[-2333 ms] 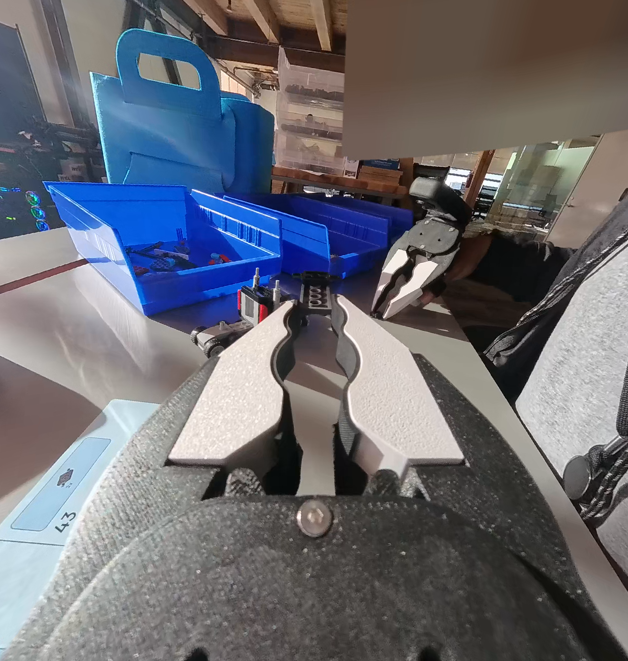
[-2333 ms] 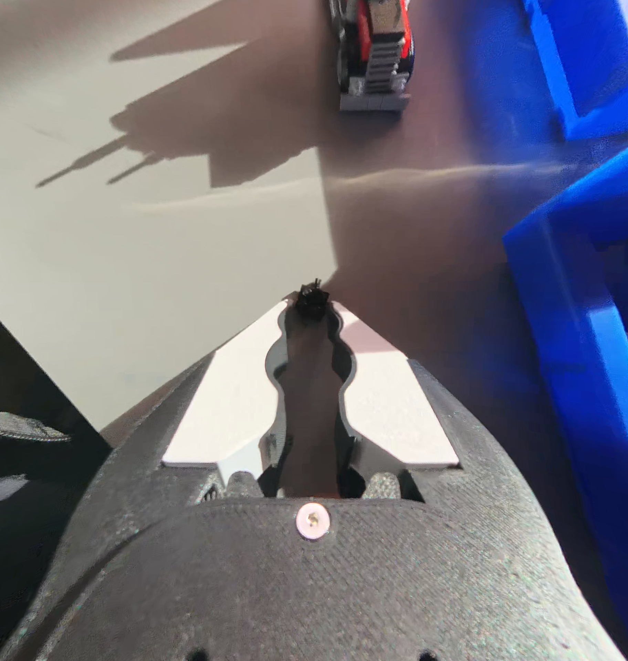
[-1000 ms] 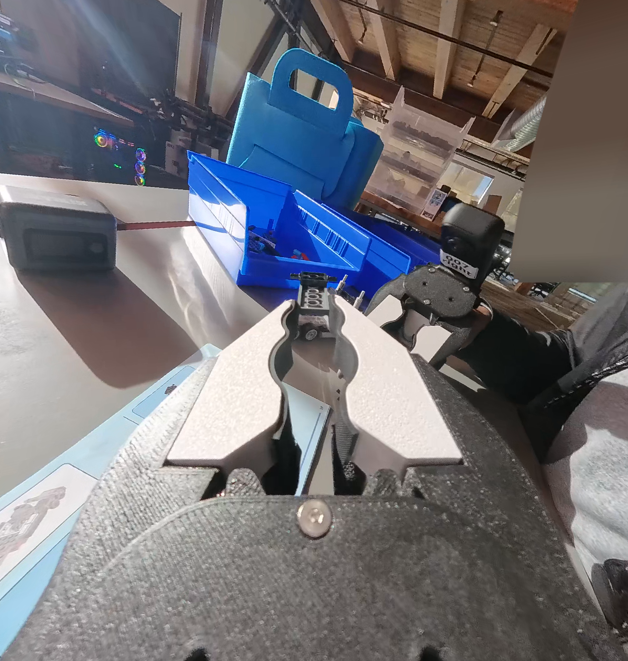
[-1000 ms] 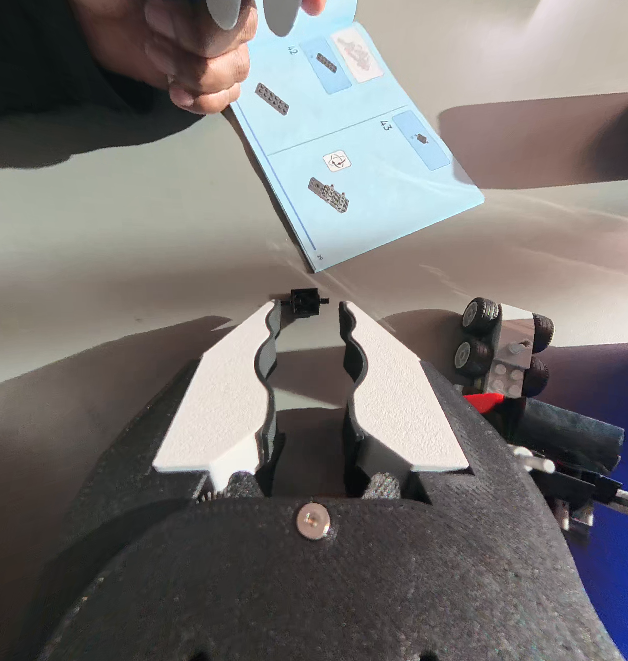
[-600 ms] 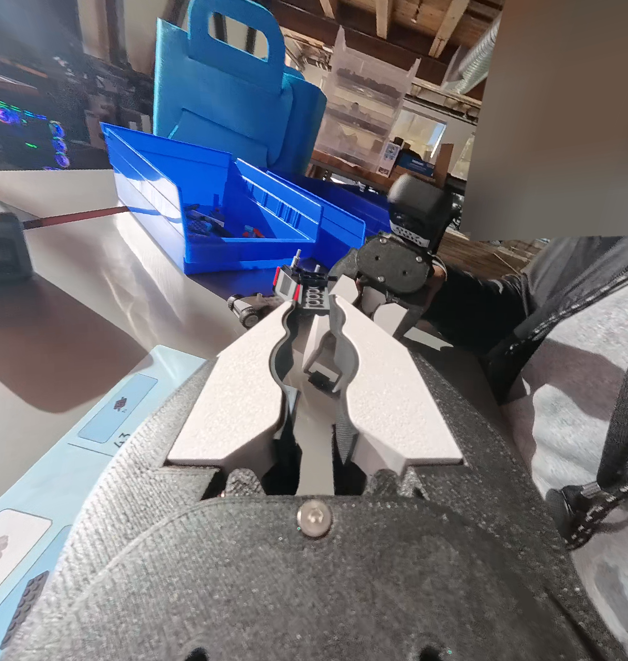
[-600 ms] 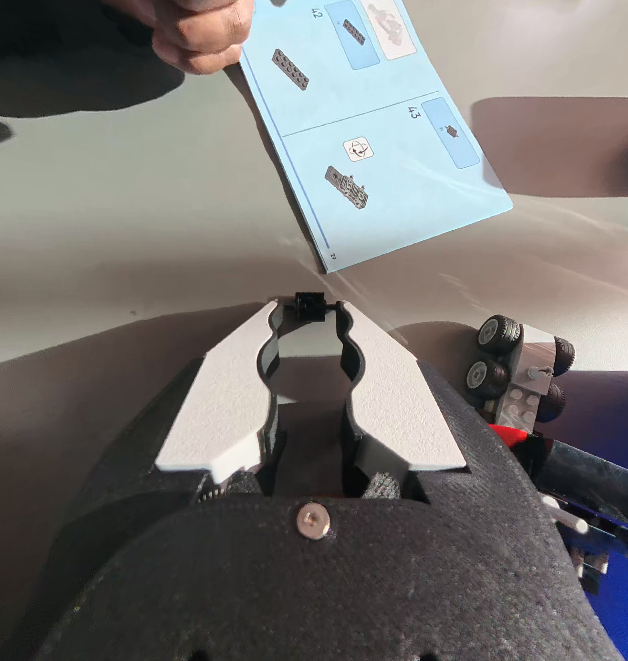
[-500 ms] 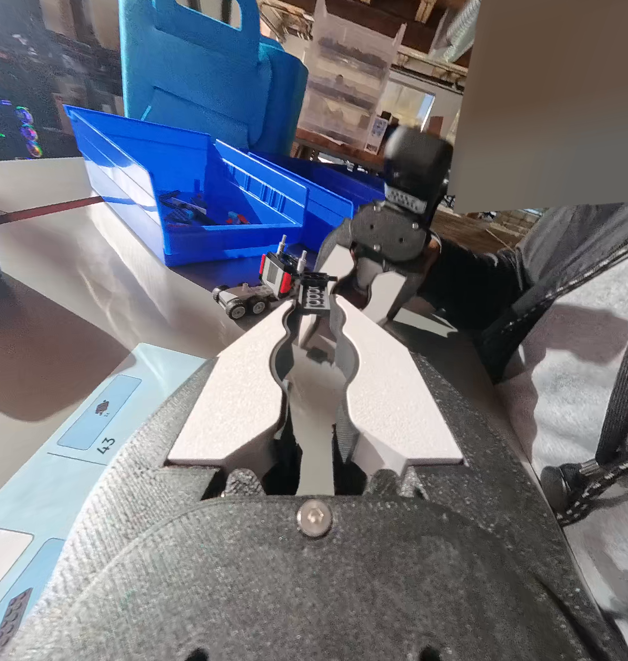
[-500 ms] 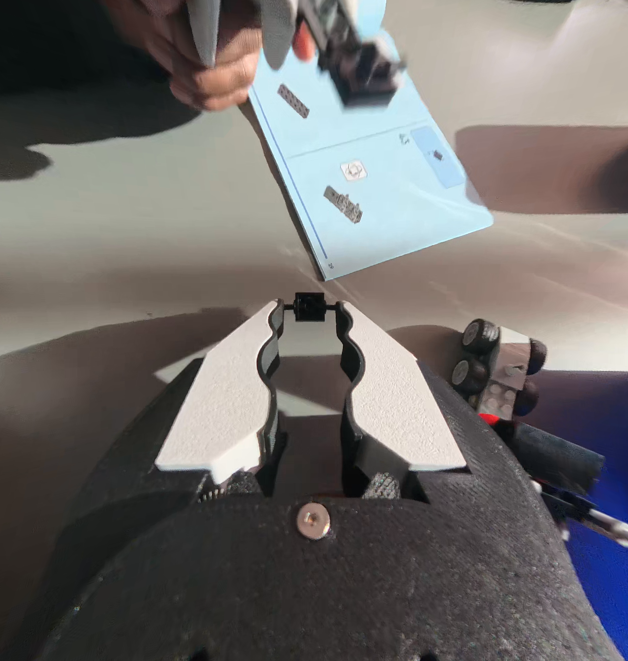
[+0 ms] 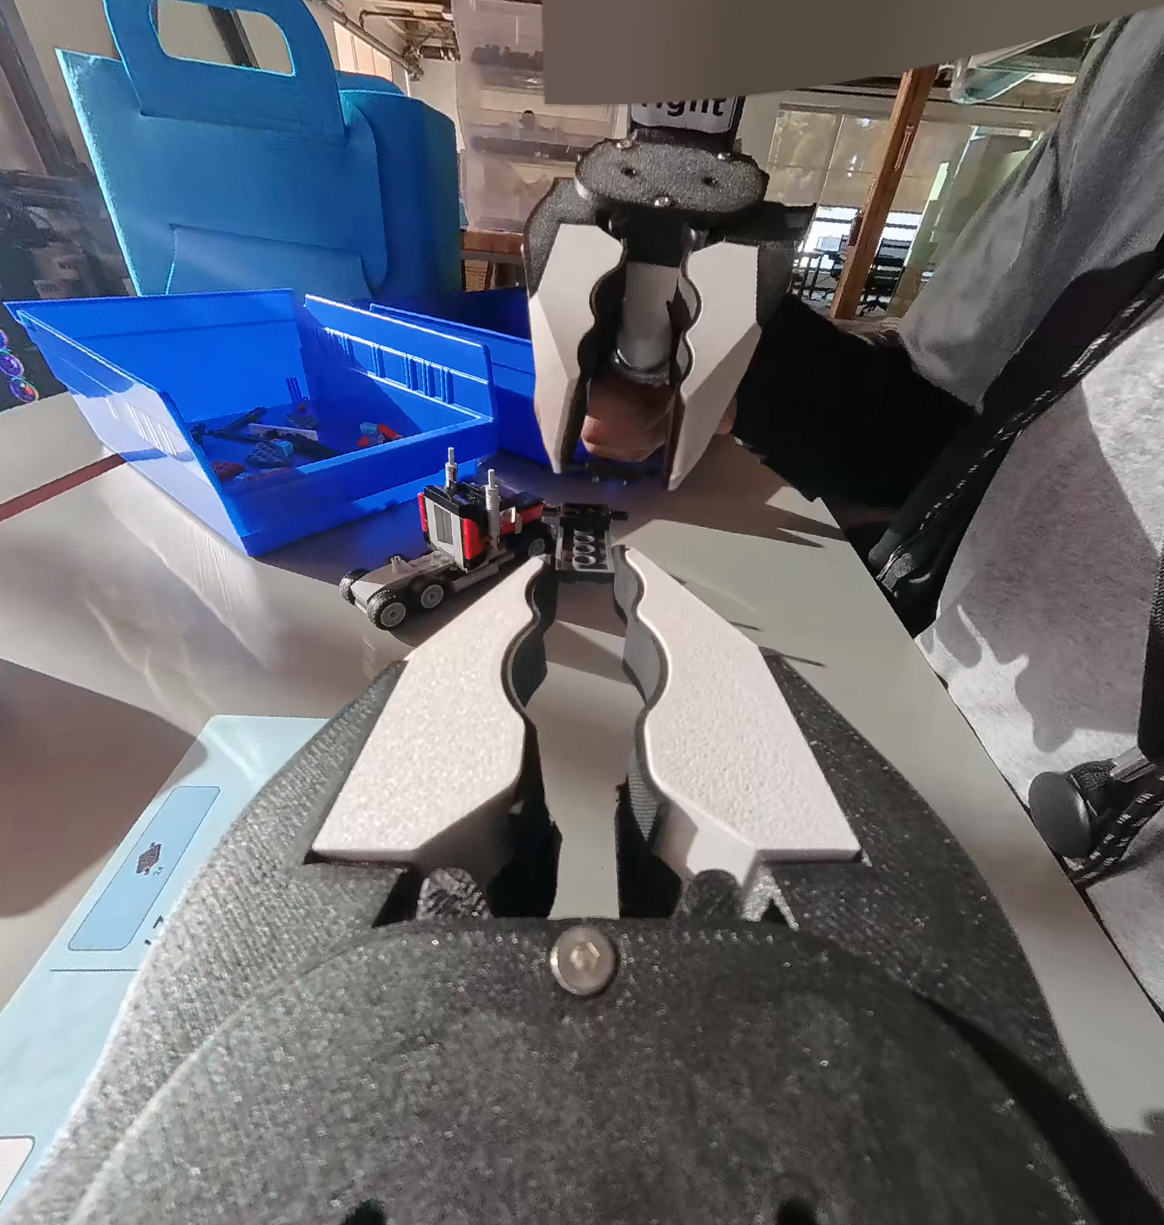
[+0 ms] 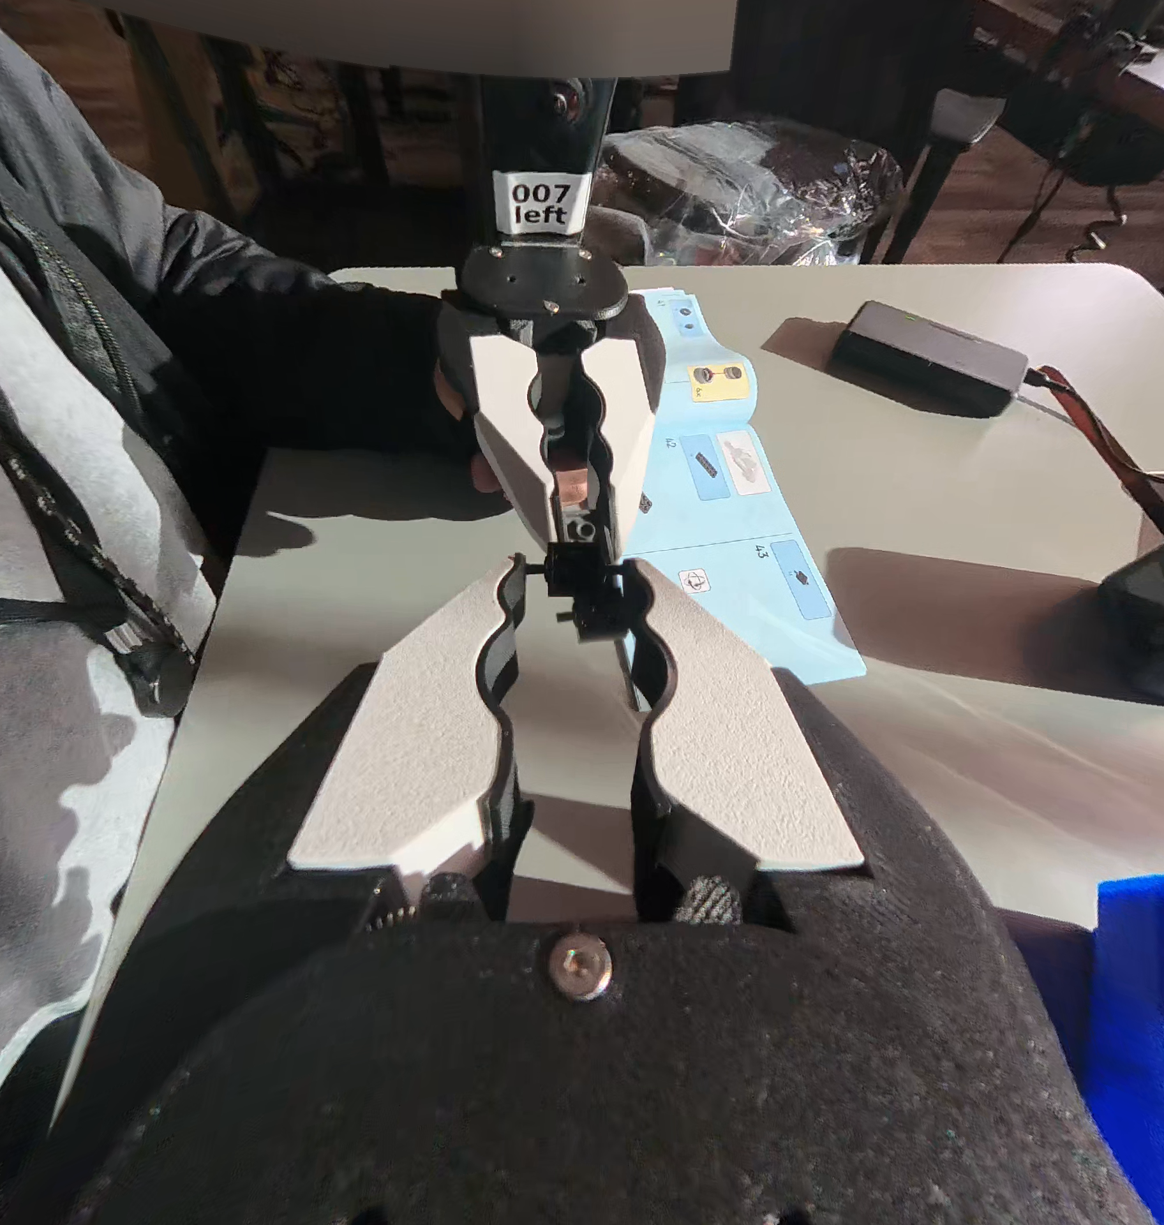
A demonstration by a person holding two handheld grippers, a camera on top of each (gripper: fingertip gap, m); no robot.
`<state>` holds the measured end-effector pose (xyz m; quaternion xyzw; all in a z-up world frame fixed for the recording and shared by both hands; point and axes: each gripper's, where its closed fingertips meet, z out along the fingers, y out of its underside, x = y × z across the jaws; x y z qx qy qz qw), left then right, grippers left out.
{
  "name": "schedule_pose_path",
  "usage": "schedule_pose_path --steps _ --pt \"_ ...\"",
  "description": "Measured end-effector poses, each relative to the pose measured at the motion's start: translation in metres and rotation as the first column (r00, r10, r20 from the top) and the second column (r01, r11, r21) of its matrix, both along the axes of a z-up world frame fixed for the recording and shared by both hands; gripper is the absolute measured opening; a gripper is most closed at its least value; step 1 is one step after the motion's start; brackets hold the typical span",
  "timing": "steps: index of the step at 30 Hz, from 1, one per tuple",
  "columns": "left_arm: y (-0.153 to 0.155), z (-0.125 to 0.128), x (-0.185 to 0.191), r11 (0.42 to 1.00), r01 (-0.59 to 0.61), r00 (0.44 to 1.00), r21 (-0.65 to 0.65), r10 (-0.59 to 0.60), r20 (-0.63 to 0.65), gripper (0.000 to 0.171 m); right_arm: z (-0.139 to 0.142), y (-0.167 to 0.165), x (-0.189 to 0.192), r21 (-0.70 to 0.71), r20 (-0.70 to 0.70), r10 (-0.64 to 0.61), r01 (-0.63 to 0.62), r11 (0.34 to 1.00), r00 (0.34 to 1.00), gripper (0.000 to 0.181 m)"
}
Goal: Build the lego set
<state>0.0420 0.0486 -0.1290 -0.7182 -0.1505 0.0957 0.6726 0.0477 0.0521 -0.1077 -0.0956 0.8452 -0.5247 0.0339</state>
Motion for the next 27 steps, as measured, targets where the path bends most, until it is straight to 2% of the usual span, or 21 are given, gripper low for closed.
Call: schedule_pose_path --steps 10,27 --pt "0.004 0.000 0.005 1.000 0.025 1.000 -0.007 -0.025 -0.015 0.017 -0.013 -0.007 0.001 0.038 0.020 0.037 -0.037 0.999 0.999 0.031" --pt "0.004 0.003 0.006 0.999 0.034 0.999 0.012 -0.033 -0.017 0.018 -0.013 -0.008 0.001 0.014 0.050 0.051 -0.052 0.999 0.997 0.032"
